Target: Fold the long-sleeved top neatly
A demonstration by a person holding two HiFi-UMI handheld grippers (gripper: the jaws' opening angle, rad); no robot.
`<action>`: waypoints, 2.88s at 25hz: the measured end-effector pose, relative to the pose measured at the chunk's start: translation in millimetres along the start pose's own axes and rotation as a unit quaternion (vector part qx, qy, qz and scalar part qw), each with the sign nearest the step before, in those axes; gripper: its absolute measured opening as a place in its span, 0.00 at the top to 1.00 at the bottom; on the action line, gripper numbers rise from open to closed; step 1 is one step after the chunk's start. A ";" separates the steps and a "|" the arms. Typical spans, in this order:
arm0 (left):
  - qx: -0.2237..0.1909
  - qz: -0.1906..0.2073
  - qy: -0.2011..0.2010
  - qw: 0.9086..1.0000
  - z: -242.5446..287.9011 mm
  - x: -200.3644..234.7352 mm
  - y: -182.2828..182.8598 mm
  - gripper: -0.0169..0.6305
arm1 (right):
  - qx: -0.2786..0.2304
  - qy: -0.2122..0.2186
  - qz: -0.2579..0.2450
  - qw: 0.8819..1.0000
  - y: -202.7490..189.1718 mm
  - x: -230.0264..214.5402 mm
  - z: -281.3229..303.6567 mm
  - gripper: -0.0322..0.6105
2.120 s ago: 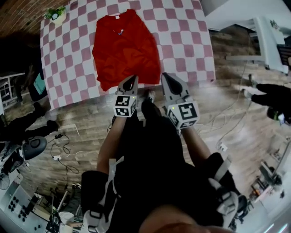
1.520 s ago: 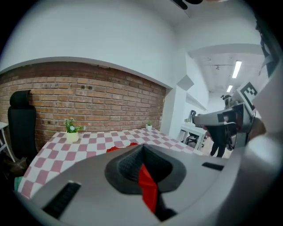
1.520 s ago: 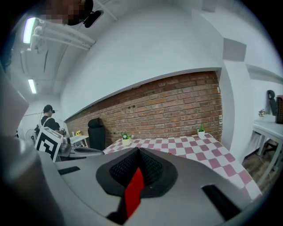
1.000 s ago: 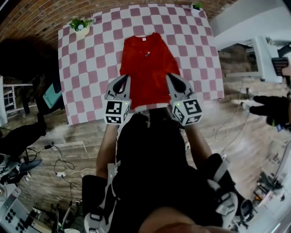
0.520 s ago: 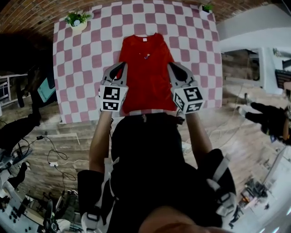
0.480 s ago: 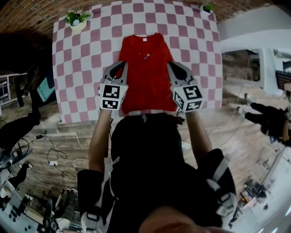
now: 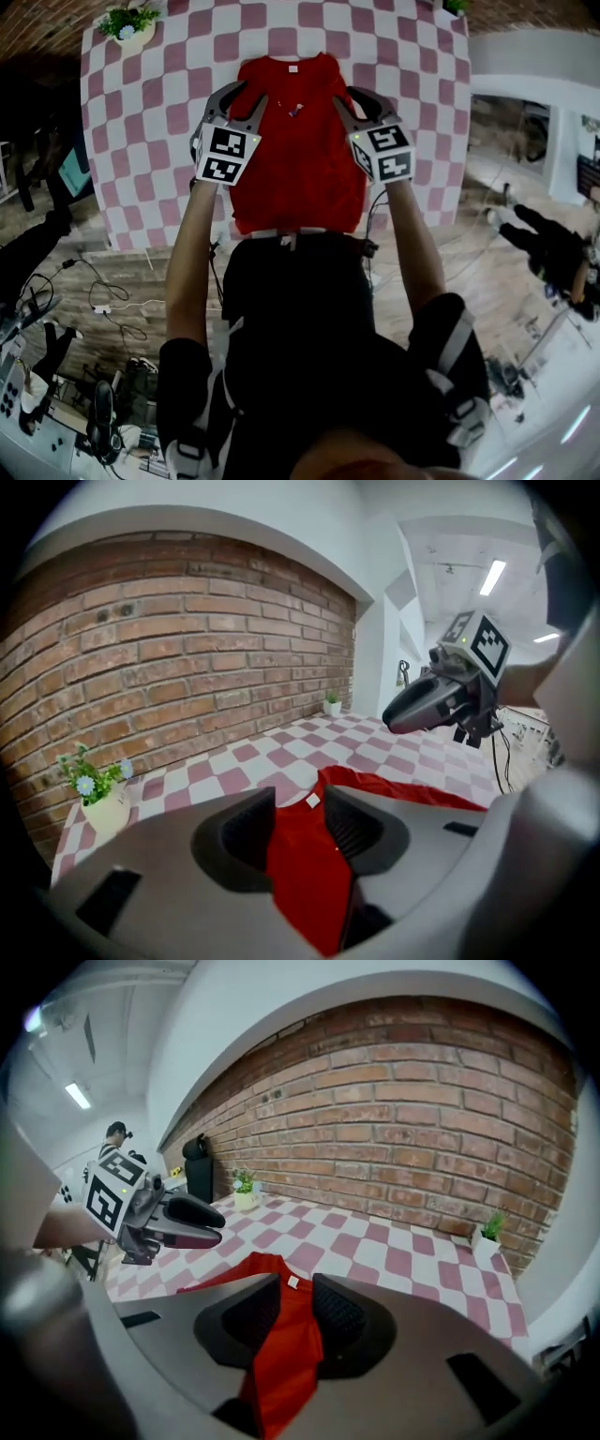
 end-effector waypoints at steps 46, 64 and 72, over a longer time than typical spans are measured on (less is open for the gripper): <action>0.160 0.161 -0.103 0.968 133.9 78.7 -67.9 0.92 | 0.211 0.025 -0.130 0.968 21.4 -92.5 170.6 0.88; 0.064 0.237 0.006 0.969 38.4 92.1 12.6 0.92 | 0.058 -0.055 -0.189 0.979 94.5 -46.8 66.8 0.89; 0.021 0.275 0.016 0.961 -45.4 41.4 29.4 0.92 | 0.012 -0.097 -0.172 0.980 63.4 2.3 -16.8 0.89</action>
Point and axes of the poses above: the fingertips, and each gripper's own axes: z forward along the fingers, x to its left, y out of its top, the point moved 4 cm from there along -z, backward along the fingers, and after that the axes turned 15 degrees about z, right-handed, at the moved point
